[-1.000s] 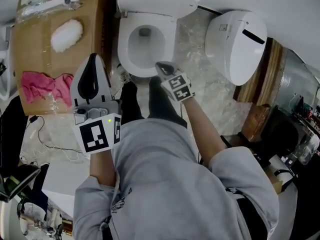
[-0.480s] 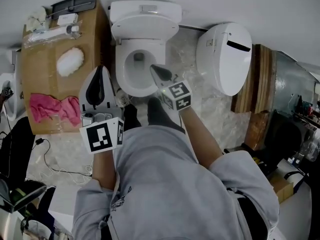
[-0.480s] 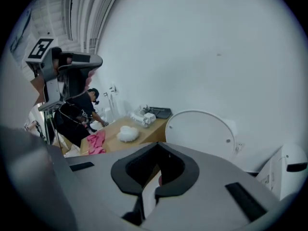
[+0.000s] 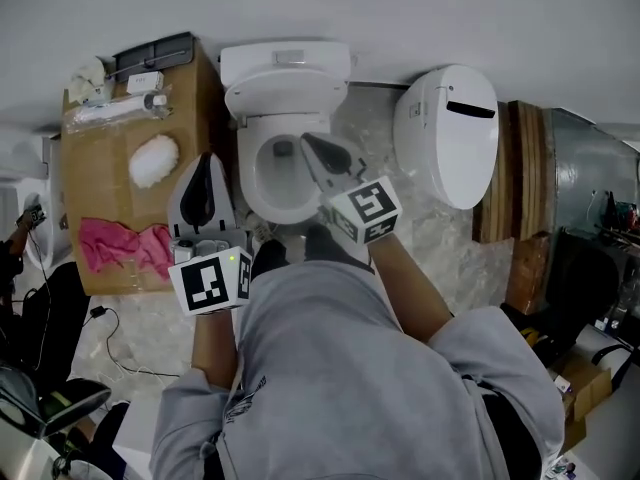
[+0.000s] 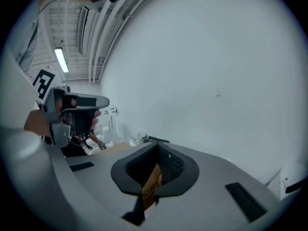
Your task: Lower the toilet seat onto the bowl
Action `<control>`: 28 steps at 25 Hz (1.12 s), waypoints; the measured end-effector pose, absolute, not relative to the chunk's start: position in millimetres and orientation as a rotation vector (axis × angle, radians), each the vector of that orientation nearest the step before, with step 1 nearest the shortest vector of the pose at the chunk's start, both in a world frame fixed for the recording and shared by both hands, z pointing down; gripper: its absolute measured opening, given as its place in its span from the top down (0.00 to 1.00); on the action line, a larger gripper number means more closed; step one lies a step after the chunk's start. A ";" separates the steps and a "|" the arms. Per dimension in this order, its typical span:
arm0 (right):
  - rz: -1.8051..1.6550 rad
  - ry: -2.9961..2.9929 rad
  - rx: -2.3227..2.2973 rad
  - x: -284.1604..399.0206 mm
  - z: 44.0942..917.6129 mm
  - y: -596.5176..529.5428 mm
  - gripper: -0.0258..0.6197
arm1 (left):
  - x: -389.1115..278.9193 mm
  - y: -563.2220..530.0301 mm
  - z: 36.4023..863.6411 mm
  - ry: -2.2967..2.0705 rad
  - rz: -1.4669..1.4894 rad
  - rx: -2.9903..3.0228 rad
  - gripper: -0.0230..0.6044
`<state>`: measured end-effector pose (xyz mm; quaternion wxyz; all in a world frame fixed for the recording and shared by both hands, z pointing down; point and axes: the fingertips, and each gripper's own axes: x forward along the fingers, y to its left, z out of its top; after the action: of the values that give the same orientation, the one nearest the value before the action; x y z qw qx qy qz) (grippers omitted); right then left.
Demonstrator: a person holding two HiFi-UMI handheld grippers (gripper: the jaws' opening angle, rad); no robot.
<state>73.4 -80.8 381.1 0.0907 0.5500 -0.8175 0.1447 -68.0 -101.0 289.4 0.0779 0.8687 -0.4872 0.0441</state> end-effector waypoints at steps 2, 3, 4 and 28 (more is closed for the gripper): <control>0.381 -2.452 1.675 80.0 357.3 -83.4 0.96 | -63.5 -101.8 285.6 -1.456 0.122 2.606 0.96; 0.358 -2.461 1.695 83.6 345.9 -83.6 0.96 | -61.2 -101.7 283.3 -1.454 0.118 2.609 0.96; 0.334 -2.470 1.715 87.4 334.9 -83.3 0.96 | -58.8 -101.2 280.8 -1.452 0.114 2.614 0.96; -0.097 -2.496 2.105 150.6 202.3 -60.4 0.96 | -31.4 -125.1 219.4 -1.501 0.000 2.720 0.96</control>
<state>150.6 -60.4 202.3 -0.0623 0.6432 -0.7626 -0.0295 -31.4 -125.1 219.4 0.0175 0.8755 -0.4829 0.0001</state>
